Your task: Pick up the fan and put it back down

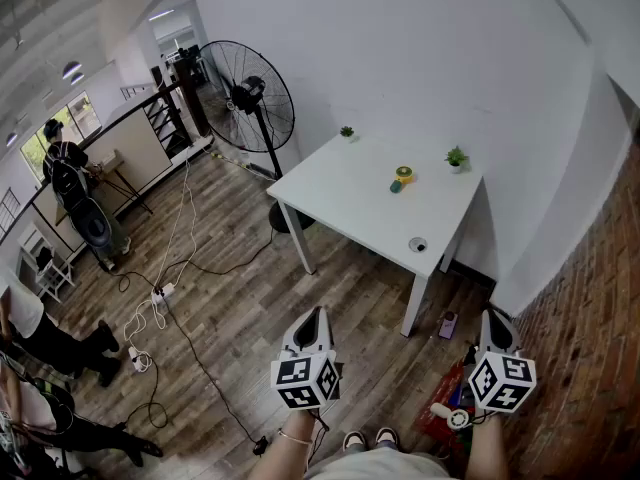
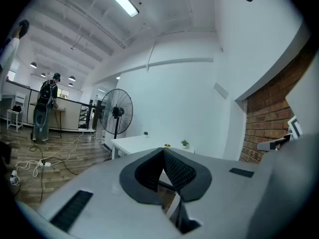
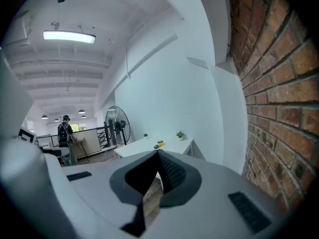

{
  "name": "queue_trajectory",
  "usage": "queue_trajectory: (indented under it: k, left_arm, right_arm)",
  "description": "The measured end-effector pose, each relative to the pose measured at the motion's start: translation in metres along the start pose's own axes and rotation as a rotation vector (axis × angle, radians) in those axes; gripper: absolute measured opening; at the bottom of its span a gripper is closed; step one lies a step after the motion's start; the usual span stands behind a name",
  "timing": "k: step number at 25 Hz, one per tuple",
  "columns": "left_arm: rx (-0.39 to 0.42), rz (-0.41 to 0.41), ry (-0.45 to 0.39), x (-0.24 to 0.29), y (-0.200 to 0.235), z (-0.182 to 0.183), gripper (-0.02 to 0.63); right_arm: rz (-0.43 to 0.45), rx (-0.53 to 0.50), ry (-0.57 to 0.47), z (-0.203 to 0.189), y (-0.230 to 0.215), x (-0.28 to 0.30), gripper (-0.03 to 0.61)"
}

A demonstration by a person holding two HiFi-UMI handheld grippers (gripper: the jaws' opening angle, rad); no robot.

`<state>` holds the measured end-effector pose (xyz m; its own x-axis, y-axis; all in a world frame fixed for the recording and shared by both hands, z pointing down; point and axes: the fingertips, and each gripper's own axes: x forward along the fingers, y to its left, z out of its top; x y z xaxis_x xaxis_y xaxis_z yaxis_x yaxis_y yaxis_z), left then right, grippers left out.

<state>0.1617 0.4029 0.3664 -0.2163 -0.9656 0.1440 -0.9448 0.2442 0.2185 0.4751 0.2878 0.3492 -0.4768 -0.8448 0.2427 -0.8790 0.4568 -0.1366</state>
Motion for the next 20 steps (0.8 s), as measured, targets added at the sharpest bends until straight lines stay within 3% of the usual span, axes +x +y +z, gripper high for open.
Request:
queue_trajectory:
  k: [20]
  left_arm:
    - [-0.001,0.032,-0.003,-0.015,0.015,-0.001,0.012]
  right_arm:
    - [0.05,-0.038,0.037,-0.012,0.023,0.004,0.002]
